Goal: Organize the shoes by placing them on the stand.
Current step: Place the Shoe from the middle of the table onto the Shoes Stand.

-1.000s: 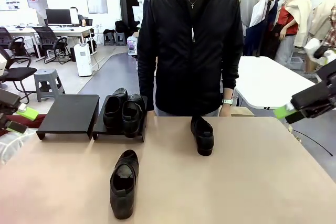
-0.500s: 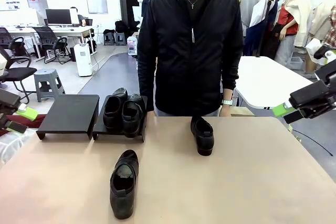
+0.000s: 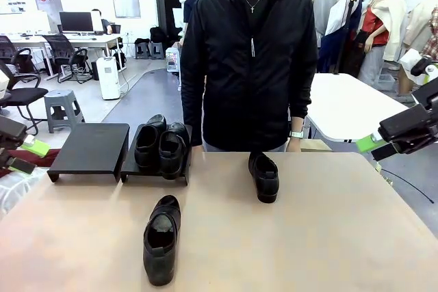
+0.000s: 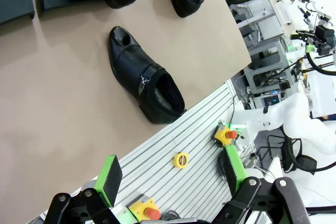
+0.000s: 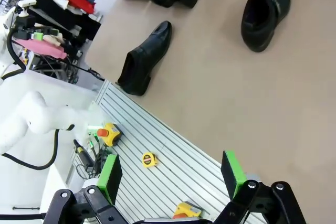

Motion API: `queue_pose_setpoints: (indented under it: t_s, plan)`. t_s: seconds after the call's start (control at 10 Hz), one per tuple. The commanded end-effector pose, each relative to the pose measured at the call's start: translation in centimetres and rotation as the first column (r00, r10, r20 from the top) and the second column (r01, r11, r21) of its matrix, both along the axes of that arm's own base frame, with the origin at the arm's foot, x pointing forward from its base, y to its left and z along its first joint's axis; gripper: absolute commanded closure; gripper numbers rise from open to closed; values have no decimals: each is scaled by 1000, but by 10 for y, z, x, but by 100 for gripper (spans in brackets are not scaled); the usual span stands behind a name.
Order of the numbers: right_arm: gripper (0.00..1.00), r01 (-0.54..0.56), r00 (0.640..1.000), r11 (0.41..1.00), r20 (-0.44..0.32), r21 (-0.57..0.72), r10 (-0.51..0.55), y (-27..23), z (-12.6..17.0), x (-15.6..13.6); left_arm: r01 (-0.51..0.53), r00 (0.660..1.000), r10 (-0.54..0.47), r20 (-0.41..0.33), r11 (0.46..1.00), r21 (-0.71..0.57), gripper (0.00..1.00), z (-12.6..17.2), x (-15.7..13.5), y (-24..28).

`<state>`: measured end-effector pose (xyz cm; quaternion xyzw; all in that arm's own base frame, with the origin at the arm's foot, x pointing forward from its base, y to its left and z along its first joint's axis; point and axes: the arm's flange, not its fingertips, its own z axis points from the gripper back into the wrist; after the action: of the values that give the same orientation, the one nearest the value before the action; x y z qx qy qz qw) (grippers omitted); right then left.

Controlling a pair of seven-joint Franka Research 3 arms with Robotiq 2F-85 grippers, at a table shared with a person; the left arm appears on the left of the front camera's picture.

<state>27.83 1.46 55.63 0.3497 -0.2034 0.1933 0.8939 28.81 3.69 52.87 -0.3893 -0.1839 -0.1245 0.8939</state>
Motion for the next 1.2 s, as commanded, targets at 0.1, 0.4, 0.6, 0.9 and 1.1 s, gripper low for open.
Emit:
queue_pose_setpoints:
  t_s: [0.1,0.4,0.6,0.9,1.1]
  plan:
    - [0,-26,1000,1000,18,4,26,-3,0,0,10,1000,-10,15,1000,-20,0,1,0,-1]
    - [0,-26,1000,1000,18,4,26,-3,0,0,10,1000,-10,15,1000,-20,0,1,0,-1]
    - [0,-26,1000,1000,18,4,26,-3,0,0,10,1000,-10,15,1000,-20,0,1,0,-1]
    - [0,-26,1000,1000,18,4,26,-3,0,0,84,996,-84,-8,979,186,0,9,-46,-100]
    - [0,-26,1000,1000,18,4,26,-3,0,0,199,975,-155,-158,926,321,0,-9,-53,-204]
